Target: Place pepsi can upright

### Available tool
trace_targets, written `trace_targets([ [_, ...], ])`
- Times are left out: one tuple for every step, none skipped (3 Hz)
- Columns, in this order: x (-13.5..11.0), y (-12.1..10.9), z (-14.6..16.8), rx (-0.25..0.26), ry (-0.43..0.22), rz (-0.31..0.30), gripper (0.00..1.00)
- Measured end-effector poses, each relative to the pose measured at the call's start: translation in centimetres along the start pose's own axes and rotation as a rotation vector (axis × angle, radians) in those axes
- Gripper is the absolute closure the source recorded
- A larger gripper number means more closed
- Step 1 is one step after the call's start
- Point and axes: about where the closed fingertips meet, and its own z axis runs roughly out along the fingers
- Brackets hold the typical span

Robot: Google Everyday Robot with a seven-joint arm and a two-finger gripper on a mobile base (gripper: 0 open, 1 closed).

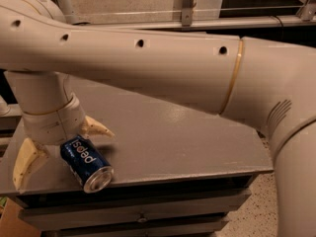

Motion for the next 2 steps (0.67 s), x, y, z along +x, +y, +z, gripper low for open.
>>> trace_targets([
  [-1.1,0.0,0.0,-0.003,0.001,-0.012,0.16],
  [-2.4,-0.1,-0.2,-0.006,0.002,-0.026,0.4],
])
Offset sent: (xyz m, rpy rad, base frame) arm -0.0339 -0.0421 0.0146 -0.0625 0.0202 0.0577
